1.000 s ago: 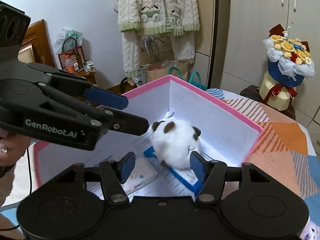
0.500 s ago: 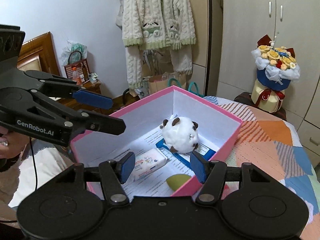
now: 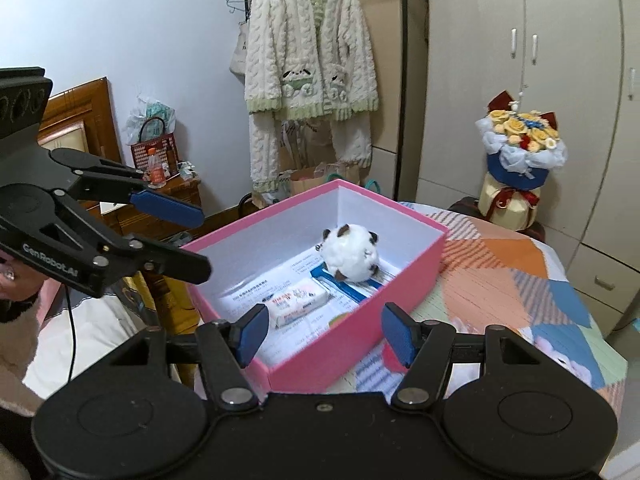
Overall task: Organize soft objects
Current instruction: 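Move the left gripper to the white mesh bath puff while the right gripper approaches the orange sponge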
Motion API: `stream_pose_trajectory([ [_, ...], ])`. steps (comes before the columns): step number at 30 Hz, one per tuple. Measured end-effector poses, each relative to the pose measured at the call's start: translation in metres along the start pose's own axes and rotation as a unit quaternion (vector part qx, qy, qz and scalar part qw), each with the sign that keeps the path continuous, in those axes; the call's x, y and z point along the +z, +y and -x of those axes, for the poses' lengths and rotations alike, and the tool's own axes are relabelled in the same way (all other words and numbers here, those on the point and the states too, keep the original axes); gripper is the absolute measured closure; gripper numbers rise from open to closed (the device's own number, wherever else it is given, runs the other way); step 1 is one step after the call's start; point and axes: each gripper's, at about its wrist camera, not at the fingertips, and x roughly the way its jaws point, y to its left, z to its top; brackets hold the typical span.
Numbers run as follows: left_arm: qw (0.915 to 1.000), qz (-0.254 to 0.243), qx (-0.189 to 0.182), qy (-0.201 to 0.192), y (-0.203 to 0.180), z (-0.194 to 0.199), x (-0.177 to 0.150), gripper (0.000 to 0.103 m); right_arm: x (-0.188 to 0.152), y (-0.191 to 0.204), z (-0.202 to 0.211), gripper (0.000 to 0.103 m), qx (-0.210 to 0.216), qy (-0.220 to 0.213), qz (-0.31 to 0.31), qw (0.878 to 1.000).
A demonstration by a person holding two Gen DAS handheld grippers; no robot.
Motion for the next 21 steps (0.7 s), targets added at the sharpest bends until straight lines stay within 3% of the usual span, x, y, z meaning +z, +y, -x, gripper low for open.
stream_pose_trajectory([
  [10, 0.9981, -0.040, -0.046, 0.012, -0.048, -0.005, -0.012, 0.038, -0.047, -0.020, 0.040, 0.033, -0.049, -0.002, -0.025, 0.998],
  [21, 0.9949, -0.076, -0.065, 0.015, -0.101, -0.036, -0.012, 0.038, -0.082, -0.062, 0.058, 0.032, -0.065, -0.008, -0.077, 0.995],
])
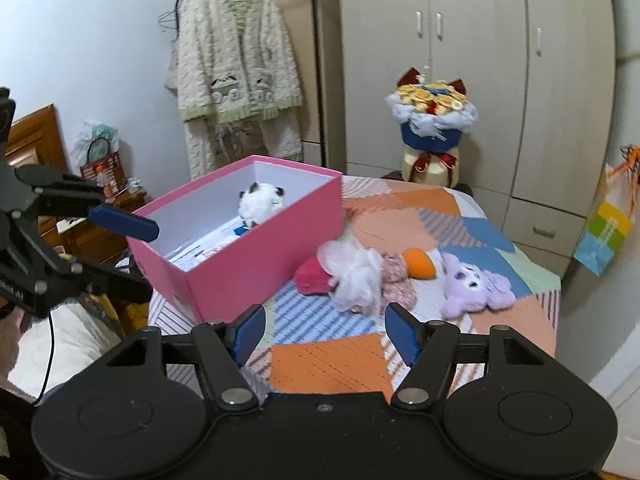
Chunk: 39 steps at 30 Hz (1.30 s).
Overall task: Organize soft objects
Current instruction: 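Move the left gripper to the white mesh bath puff while the right gripper approaches the orange sponge, then grasp the white mesh puff with the left gripper while the right gripper grasps the orange sponge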
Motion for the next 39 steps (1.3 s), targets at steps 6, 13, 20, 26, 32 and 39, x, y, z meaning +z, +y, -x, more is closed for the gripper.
stream_pose_trajectory([
  [6, 0.9999, -0.004, 0.011, 0.002, -0.019, -0.035, 0.006, 0.038, -0.010, -0.026, -0.006, 0.032, 0.005, 0.000, -0.026, 1.000],
  [13, 0.9975, 0.005, 0.069, -0.014, -0.027, -0.083, 0.012, 0.038, -0.010, -0.051, -0.022, 0.032, 0.011, -0.017, -0.036, 0.999],
  [20, 0.9913, 0.023, 0.127, -0.026, -0.022, -0.130, 0.013, 0.038, -0.005, -0.077, -0.055, 0.032, 0.007, -0.033, -0.041, 0.999],
  [26, 0.9843, 0.051, 0.166, -0.030, -0.014, -0.174, 0.013, 0.038, 0.006, -0.095, -0.095, 0.032, 0.019, -0.032, -0.041, 0.998],
  [32, 0.9715, 0.061, 0.223, -0.050, -0.002, -0.200, 0.011, 0.038, 0.020, -0.101, -0.141, 0.037, 0.020, -0.020, -0.023, 0.999],
  [39, 0.9633, 0.059, 0.256, -0.052, 0.004, -0.224, 0.013, 0.034, 0.036, -0.111, -0.184, 0.054, 0.014, -0.018, -0.009, 1.000],
])
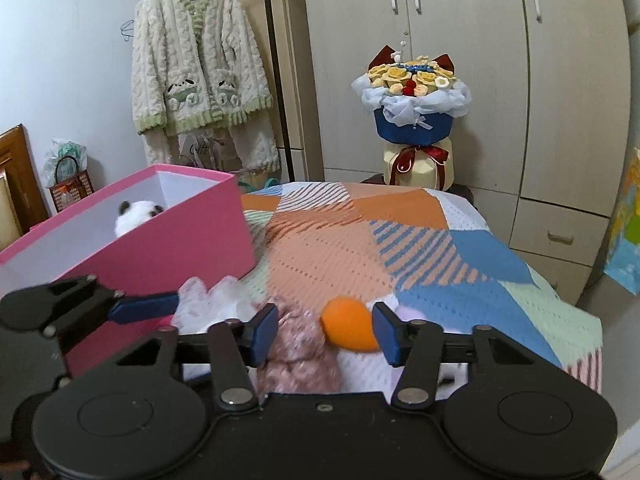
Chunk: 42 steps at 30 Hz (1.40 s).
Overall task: Organize soft objects
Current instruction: 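Grasp the white mesh puff with the left gripper while the right gripper grasps the orange sponge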
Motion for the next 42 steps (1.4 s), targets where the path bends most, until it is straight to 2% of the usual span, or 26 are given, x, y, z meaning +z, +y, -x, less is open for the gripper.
stream_pose_trajectory([
  [4, 0.9999, -0.013, 0.004, 0.006, -0.006, -0.007, -0.002, 0.033, 0.006, -0.011, -0.022, 0.067, -0.008, 0.015, -0.012, 1.000],
  [8, 0.9996, -0.027, 0.011, 0.006, -0.010, -0.011, -0.001, 0.033, 0.003, -0.020, -0.039, 0.068, -0.007, 0.036, -0.021, 0.999],
  [13, 0.9990, -0.038, 0.017, 0.014, -0.011, -0.014, -0.001, 0.043, 0.000, -0.022, -0.046, 0.068, 0.011, 0.046, -0.023, 0.999],
  [15, 0.9986, -0.046, 0.015, 0.021, -0.013, -0.015, -0.002, 0.048, 0.000, -0.019, -0.047, 0.066, 0.011, 0.049, -0.011, 0.999],
  [18, 0.9982, -0.051, 0.016, 0.027, -0.015, -0.016, -0.003, 0.050, 0.001, -0.016, -0.050, 0.063, 0.012, 0.056, 0.002, 0.998],
  [21, 0.9982, -0.051, 0.022, 0.025, -0.016, -0.015, -0.003, 0.058, -0.001, -0.014, -0.056, 0.045, 0.015, 0.081, 0.006, 0.997],
  [22, 0.9982, -0.049, 0.023, 0.023, -0.015, -0.015, -0.004, 0.059, -0.002, -0.012, -0.058, 0.042, 0.009, 0.086, 0.006, 0.996],
  [24, 0.9985, -0.045, 0.024, 0.022, -0.015, -0.014, -0.004, 0.061, -0.003, -0.010, -0.057, 0.043, 0.007, 0.081, 0.005, 0.997],
  [26, 0.9988, -0.037, 0.026, 0.020, -0.013, -0.013, -0.004, 0.062, -0.003, -0.008, -0.055, 0.059, 0.016, 0.079, 0.004, 0.997],
  [27, 0.9989, -0.033, 0.028, 0.019, -0.013, -0.012, -0.003, 0.062, -0.003, -0.007, -0.053, 0.060, 0.018, 0.077, 0.001, 0.997],
  [30, 0.9992, -0.028, 0.027, 0.013, -0.012, -0.008, -0.002, 0.064, -0.002, -0.003, -0.045, 0.061, -0.007, 0.062, 0.006, 0.998],
  [36, 0.9999, -0.005, 0.016, 0.003, -0.002, 0.005, 0.000, 0.064, -0.001, -0.003, -0.020, 0.060, -0.026, 0.032, -0.010, 0.999],
  [42, 0.9996, 0.023, -0.011, -0.011, 0.007, 0.020, 0.002, 0.064, -0.006, 0.000, 0.008, 0.060, -0.036, 0.008, -0.029, 0.999],
])
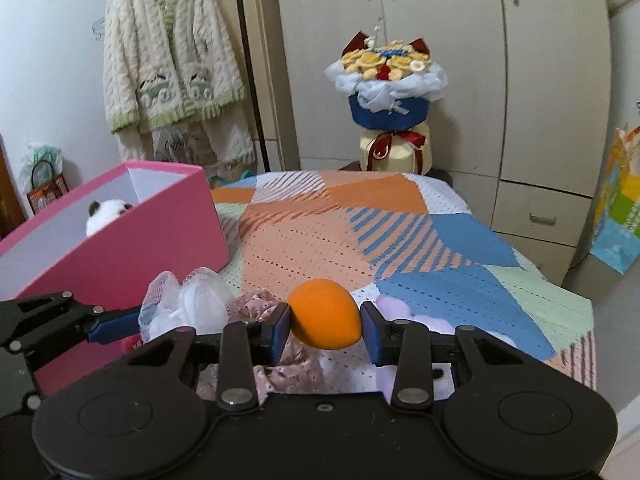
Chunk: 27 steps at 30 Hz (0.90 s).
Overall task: Organize soft objects
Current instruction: 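Grasp the white mesh puff with the left gripper while the right gripper grasps the orange sponge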
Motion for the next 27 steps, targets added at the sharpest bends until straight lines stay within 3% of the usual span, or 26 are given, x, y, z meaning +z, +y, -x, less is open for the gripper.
stream_pose_trajectory([
  [15, 0.9971, 0.044, -0.062, 0.004, 0.015, 0.036, -0.004, 0.064, -0.034, 0.009, 0.053, 0.060, -0.018, -0.013, -0.034, 0.999],
  [23, 0.9957, 0.041, -0.083, 0.009, 0.016, 0.056, -0.012, 0.067, -0.057, 0.022, 0.069, 0.060, -0.021, -0.007, -0.037, 0.999],
  [27, 0.9944, 0.031, -0.096, 0.032, 0.013, 0.054, -0.022, 0.067, -0.068, 0.025, 0.070, 0.060, -0.022, 0.001, -0.039, 0.999],
])
